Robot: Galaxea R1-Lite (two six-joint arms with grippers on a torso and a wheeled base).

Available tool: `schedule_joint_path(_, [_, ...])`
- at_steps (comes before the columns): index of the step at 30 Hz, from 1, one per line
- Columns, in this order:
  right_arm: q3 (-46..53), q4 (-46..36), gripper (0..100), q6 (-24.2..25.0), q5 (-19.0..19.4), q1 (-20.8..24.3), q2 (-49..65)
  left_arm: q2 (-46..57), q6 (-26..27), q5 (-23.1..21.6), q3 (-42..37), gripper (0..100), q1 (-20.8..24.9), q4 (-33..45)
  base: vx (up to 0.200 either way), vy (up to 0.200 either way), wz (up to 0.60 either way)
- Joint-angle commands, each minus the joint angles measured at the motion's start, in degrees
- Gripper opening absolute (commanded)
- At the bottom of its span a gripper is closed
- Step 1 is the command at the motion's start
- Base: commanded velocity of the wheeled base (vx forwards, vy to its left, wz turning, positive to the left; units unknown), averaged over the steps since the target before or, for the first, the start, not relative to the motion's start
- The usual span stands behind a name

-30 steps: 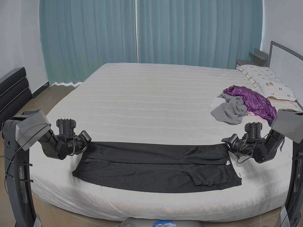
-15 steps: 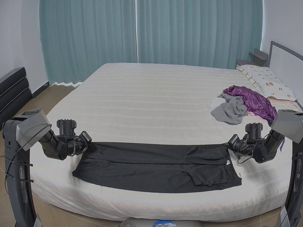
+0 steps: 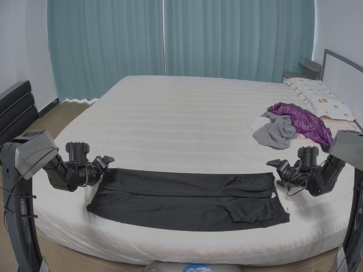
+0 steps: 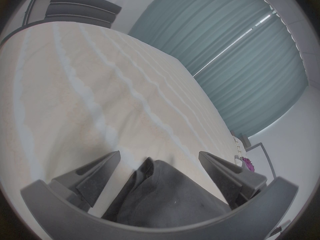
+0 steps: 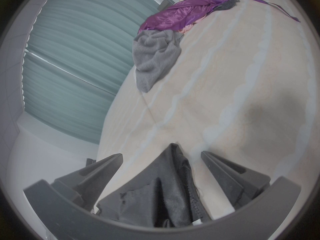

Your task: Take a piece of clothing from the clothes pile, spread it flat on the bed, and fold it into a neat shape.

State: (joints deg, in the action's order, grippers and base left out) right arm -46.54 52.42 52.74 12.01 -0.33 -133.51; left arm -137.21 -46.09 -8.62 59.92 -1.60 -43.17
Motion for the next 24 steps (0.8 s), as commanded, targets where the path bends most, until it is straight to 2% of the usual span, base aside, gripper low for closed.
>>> schedule_joint_path(1, [4.88,4.36,100,2.72,0.30,-0.81,4.22,5.90,-2.60,-0.52,-4.02,100,-1.04,0.10,0.000,0.000,0.00])
schedule_joint_path(5, [7.70,8.14,100,4.48,0.47,-0.99,4.05,7.13,-2.95,-1.23,-6.30,100,-1.04,-0.08,0.000,0.000,0.00])
schedule_joint_path(11, [7.87,8.31,100,5.01,1.70,-2.04,4.58,8.09,-2.86,-2.89,-7.18,100,-0.78,-0.08,-0.200,0.000,0.00])
schedule_joint_path(15, [7.52,8.40,100,5.53,3.20,-2.66,3.78,9.06,-1.98,-3.77,-7.71,100,-0.60,-0.08,0.000,0.000,0.00])
schedule_joint_path(19, [7.26,8.40,100,6.33,3.81,-2.66,2.91,10.29,5.58,-8.96,-11.40,100,-0.69,-0.08,0.000,0.000,0.00])
schedule_joint_path(24, [7.08,8.49,100,6.33,4.25,-2.66,2.11,8.97,12.17,-9.93,-10.70,100,-0.60,0.01,0.000,0.000,0.00])
